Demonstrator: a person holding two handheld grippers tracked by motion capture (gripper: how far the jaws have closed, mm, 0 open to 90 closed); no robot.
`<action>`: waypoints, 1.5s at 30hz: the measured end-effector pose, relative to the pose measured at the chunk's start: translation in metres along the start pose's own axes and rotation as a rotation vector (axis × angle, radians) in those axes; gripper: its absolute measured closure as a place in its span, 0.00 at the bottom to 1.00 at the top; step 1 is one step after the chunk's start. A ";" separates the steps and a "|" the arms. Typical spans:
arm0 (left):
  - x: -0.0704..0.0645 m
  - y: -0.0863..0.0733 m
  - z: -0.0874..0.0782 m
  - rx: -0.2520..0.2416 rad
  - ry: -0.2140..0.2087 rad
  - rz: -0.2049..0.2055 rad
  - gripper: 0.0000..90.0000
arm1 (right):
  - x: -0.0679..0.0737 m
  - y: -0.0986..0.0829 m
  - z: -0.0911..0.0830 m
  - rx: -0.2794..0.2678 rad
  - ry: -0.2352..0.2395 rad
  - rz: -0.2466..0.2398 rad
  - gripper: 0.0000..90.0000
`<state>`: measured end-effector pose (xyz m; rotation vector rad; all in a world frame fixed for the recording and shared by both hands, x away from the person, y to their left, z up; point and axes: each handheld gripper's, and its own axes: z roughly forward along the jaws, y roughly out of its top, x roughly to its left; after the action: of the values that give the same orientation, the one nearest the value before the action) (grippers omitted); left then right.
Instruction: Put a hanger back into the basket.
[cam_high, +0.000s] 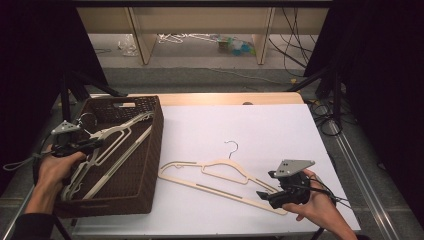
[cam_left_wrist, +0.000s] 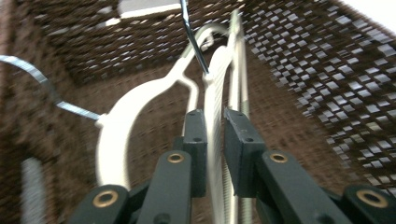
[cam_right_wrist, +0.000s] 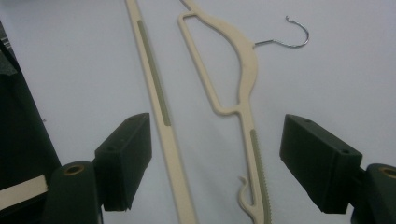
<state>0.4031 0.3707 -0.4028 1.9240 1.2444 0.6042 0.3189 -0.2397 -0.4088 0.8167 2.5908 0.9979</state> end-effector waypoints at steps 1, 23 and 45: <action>0.002 -0.002 0.000 0.011 0.022 -0.011 0.87 | 0.001 0.000 0.000 -0.002 0.000 0.004 0.29; -0.011 -0.003 -0.012 -0.034 0.126 -0.138 0.53 | -0.001 -0.002 0.005 0.006 0.006 0.007 0.29; -0.161 0.018 -0.040 -0.242 -0.243 0.105 0.30 | -0.004 -0.006 0.011 0.007 -0.001 0.022 0.28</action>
<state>0.3175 0.2330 -0.3620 1.8051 0.8809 0.5301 0.3241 -0.2401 -0.4210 0.8495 2.5909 0.9945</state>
